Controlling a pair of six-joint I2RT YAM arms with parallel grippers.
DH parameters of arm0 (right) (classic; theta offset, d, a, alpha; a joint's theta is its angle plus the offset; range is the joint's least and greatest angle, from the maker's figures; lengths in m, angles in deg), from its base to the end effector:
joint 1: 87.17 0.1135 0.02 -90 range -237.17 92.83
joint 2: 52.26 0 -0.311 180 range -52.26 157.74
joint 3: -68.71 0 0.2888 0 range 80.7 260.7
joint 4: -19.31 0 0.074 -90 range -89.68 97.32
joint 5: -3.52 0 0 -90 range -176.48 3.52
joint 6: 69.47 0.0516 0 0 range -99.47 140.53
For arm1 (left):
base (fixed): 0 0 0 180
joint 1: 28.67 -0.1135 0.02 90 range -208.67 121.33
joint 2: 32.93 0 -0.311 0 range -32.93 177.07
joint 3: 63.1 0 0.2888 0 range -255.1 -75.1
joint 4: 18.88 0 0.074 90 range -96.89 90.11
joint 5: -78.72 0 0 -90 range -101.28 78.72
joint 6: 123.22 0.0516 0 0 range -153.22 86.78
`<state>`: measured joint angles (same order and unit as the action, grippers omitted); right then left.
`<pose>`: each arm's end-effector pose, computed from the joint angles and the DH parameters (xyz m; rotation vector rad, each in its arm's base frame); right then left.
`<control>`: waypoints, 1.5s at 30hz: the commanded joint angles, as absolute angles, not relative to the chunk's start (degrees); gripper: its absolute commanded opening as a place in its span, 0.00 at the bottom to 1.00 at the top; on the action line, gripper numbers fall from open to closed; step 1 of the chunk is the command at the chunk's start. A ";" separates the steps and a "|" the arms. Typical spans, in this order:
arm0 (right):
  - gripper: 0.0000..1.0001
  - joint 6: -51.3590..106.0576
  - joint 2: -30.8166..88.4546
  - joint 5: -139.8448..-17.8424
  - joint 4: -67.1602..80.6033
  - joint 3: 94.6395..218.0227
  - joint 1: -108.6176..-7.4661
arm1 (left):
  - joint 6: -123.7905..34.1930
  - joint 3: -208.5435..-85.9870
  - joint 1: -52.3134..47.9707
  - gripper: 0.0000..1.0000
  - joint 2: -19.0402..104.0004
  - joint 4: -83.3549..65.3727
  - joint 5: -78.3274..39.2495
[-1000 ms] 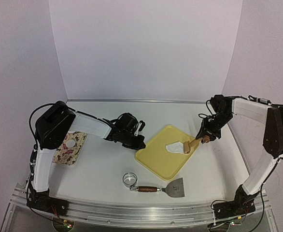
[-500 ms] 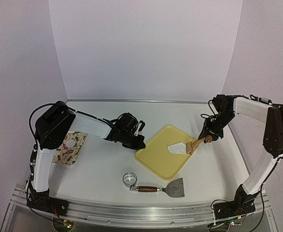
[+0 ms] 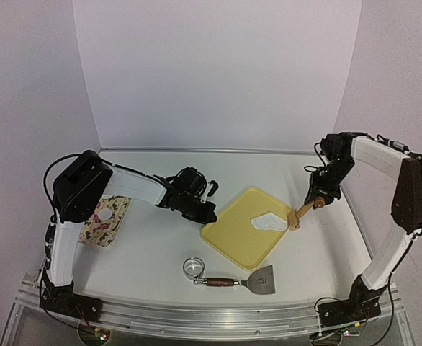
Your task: Roll out the dumpling wrappers from the dough
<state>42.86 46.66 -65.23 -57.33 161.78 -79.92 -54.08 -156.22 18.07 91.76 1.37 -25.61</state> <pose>0.3661 0.0654 0.2703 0.3632 3.0301 0.6046 0.3469 -0.3872 0.1206 0.6965 2.5234 -0.7767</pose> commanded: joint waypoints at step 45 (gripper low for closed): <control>0.00 39.44 53.94 -60.98 -44.80 158.16 -77.35 | -51.24 -155.07 17.56 0.00 95.00 13.84 -21.35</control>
